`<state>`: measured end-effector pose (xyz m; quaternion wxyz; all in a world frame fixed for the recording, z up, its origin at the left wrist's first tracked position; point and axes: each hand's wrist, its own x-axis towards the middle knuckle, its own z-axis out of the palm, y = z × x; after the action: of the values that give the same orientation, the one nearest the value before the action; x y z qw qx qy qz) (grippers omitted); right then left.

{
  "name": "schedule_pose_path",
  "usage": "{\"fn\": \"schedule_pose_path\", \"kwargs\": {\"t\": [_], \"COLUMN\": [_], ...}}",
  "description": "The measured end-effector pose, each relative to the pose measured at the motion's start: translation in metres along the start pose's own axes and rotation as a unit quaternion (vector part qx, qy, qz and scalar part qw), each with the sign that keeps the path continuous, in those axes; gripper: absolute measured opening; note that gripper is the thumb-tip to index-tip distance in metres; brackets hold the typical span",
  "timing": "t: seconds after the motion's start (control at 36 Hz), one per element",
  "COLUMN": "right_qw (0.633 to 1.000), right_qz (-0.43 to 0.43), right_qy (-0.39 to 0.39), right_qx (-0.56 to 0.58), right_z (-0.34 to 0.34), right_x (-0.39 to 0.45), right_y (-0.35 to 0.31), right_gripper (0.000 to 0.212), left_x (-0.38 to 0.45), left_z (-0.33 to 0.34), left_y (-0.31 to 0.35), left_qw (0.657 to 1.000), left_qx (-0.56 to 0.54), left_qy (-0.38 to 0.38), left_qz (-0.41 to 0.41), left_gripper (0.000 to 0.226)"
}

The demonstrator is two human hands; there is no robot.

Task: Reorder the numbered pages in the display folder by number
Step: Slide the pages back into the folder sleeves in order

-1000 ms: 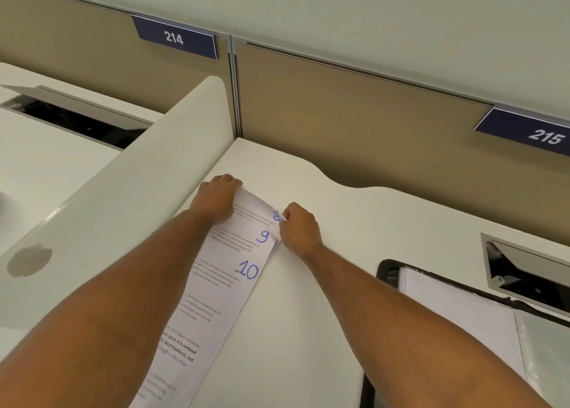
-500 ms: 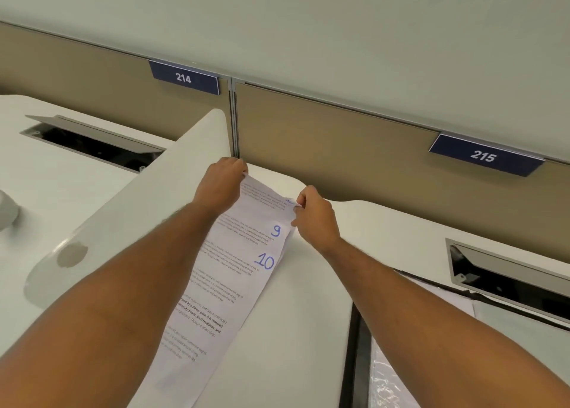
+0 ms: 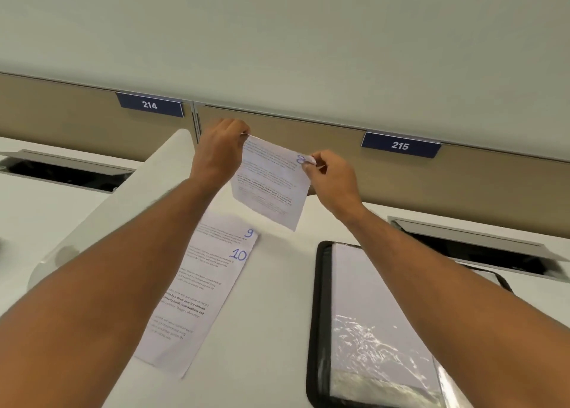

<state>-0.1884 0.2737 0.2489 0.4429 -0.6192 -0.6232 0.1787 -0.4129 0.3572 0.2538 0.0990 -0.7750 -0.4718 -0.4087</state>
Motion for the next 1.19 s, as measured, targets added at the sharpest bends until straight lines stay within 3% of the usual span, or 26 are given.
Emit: {"fn": "schedule_pose_path", "kwargs": {"t": [0.11,0.25,0.36,0.53,0.78,0.94,1.03,1.11,1.19], "right_qw": [0.999,0.997,0.993,0.977,0.964,0.955,0.947,0.944,0.946], "right_qz": [0.006,0.036,0.05,0.093,0.135,0.152,0.165,0.197,0.235], "right_qy": [0.038,0.061,0.079,0.112,0.174,0.202,0.223,0.207,0.134], "right_qx": [0.023,0.038,0.071,0.156,0.147,0.156,0.163,0.165,0.181], "right_z": [-0.042,-0.091,-0.125,-0.169,-0.226,-0.254,-0.264,-0.272,-0.279], "right_x": [-0.019,-0.046,-0.072,-0.104,-0.138,-0.161,-0.176,-0.194,-0.217], "right_y": [0.005,0.024,0.04,0.061,0.106,0.14,0.157,0.171,0.186], "right_gripper": [0.018,0.02,0.022,0.021,0.017,0.012,0.021,0.03,0.025], "left_x": [-0.001,-0.005,-0.011,-0.024,-0.06,-0.09,-0.112,-0.138,-0.162], "left_z": [-0.003,-0.003,0.001,0.01,0.029,0.05,0.06,0.071,0.083], "left_y": [0.032,0.072,0.109,0.167,0.249,0.294,0.316,0.337,0.354], "left_qw": [0.999,0.998,0.986,0.956,0.934,0.907,0.897,0.887,0.869], "left_qx": [-0.016,-0.061,-0.153,-0.259,-0.311,-0.349,-0.354,-0.357,-0.365], "left_qy": [0.022,0.019,-0.028,-0.034,-0.064,-0.066,-0.066,-0.072,-0.078], "left_qz": [0.031,0.006,-0.054,-0.136,-0.161,-0.227,-0.256,-0.284,-0.326], "left_gripper": [0.007,0.015,0.019,0.013,0.014,0.017,0.017,0.017,0.016]}}
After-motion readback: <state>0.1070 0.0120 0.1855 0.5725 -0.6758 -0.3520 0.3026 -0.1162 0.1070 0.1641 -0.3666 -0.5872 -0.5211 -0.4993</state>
